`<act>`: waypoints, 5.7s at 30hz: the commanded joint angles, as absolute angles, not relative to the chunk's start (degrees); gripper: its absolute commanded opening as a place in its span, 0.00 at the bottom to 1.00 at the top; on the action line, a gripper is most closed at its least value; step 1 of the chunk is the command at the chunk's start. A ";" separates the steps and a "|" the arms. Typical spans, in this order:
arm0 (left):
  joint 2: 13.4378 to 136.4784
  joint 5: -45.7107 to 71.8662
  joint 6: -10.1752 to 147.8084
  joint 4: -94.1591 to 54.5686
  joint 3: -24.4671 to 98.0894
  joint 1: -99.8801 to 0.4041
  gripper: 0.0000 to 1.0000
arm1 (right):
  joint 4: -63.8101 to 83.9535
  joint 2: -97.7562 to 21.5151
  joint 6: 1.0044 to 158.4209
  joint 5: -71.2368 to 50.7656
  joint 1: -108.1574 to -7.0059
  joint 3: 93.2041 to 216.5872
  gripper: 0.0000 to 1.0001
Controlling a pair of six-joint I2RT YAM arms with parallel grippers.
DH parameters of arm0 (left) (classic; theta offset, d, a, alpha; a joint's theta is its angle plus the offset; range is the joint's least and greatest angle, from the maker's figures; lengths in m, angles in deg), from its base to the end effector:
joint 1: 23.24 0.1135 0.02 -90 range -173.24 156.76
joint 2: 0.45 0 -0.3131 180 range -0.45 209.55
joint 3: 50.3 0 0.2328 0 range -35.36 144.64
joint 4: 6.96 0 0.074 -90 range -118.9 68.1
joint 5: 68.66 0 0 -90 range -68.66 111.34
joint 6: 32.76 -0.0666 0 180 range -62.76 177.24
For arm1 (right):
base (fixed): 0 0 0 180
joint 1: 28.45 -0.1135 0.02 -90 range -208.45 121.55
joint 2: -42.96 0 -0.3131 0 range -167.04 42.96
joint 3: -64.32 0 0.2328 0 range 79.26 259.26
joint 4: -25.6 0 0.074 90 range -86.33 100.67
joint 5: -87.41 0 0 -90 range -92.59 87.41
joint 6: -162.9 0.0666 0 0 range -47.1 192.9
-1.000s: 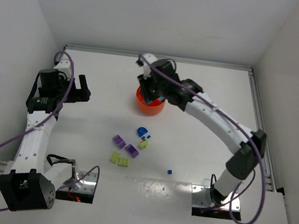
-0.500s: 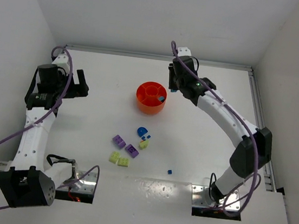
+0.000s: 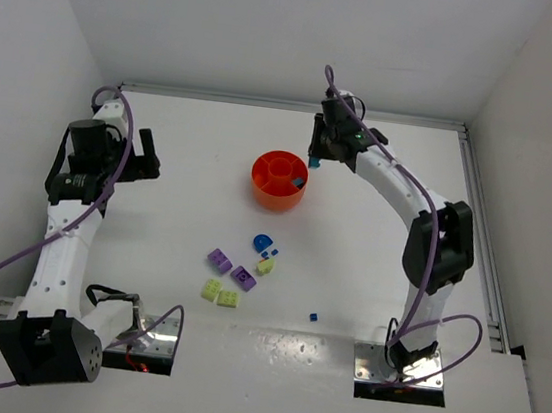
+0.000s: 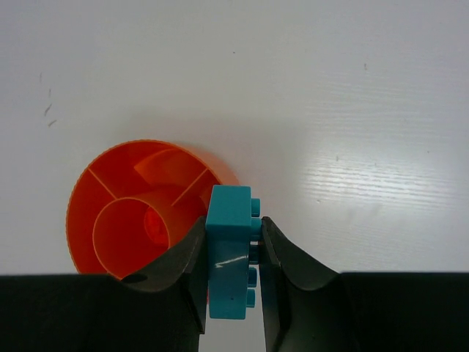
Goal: Sort the legos into containers by color
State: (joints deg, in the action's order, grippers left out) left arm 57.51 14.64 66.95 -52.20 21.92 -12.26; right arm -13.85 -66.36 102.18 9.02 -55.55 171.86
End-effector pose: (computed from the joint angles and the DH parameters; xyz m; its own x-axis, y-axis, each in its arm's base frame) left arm 0.1975 0.0304 0.3641 -0.4827 -0.2643 -0.8349 -0.1749 0.9633 -0.2038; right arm 0.4165 0.1981 0.3100 -0.6641 0.1983 -0.7209 0.0153 0.9676 0.2521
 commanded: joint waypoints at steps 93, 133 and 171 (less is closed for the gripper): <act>59.05 -15.66 51.17 -54.24 16.41 -11.37 1.00 | -16.49 -62.33 21.66 -26.41 -79.34 146.59 0.54; 59.58 -14.08 51.70 -53.72 15.89 -11.37 1.00 | -12.62 -64.18 25.44 -25.09 -80.93 143.33 0.31; 58.53 -13.55 52.23 -53.19 16.41 -11.37 1.00 | -8.76 -54.42 45.65 -5.85 -67.13 155.90 0.09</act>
